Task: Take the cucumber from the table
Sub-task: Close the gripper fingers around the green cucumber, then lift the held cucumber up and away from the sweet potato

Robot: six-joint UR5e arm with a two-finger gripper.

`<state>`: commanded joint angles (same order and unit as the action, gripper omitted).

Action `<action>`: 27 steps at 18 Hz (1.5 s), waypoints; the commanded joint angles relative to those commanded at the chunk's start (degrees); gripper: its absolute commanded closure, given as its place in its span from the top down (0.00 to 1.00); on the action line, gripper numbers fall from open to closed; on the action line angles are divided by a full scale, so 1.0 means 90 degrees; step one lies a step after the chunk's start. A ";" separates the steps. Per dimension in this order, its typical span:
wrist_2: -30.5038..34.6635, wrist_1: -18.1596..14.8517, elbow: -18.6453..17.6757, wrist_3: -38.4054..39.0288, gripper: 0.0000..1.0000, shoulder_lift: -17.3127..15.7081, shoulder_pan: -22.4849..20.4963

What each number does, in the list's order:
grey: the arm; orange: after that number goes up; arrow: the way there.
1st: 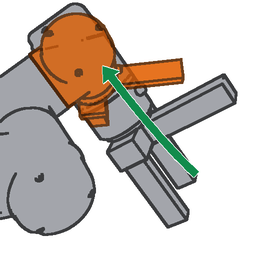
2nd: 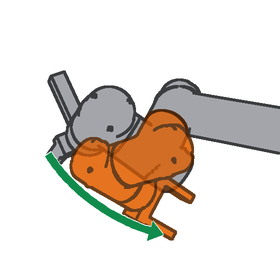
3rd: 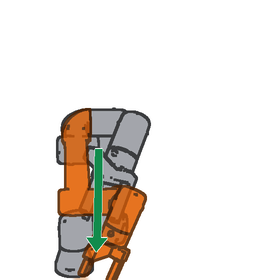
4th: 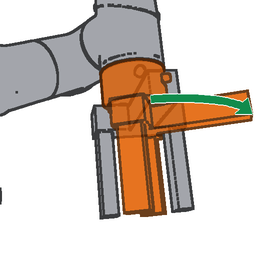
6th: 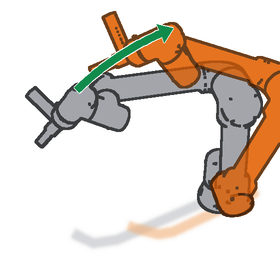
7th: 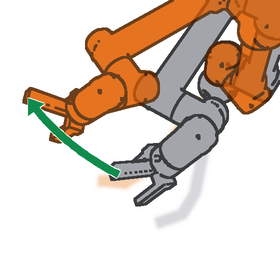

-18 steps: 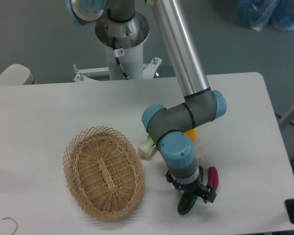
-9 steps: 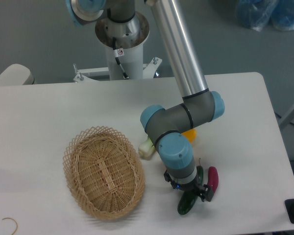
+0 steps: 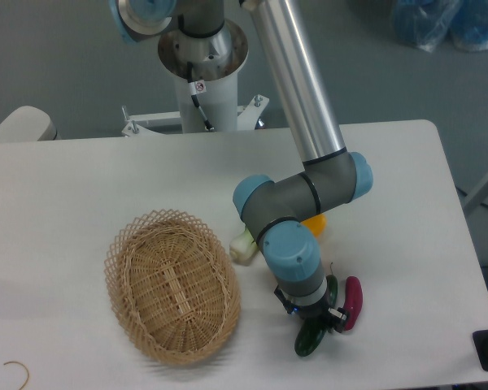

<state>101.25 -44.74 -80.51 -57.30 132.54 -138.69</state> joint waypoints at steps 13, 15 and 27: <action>0.0000 -0.0019 0.0049 -0.0117 0.40 -0.0039 0.0000; 0.0000 -0.0029 0.0088 -0.0137 0.40 -0.0068 0.0000; -0.0595 -0.2556 0.0420 -0.0205 0.41 -0.1893 0.0088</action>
<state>95.89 -67.74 -76.73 -59.15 115.50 -137.90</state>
